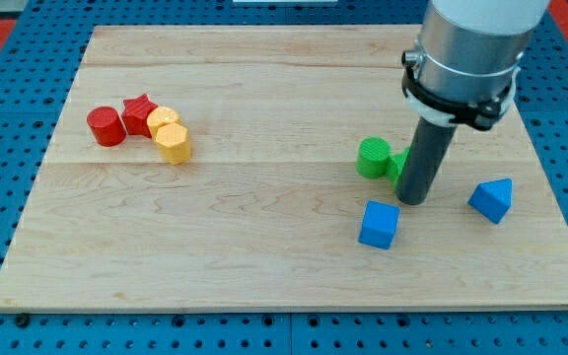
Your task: Push blue triangle into blue cube
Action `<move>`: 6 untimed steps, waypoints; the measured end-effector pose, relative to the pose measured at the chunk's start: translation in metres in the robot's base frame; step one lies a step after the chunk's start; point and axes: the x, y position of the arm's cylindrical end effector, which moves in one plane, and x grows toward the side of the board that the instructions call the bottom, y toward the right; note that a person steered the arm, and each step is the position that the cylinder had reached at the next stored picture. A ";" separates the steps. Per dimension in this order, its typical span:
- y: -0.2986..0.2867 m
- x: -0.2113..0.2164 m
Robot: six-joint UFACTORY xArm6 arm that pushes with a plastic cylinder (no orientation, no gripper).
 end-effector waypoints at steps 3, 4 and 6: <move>-0.038 -0.029; -0.026 -0.002; 0.000 -0.019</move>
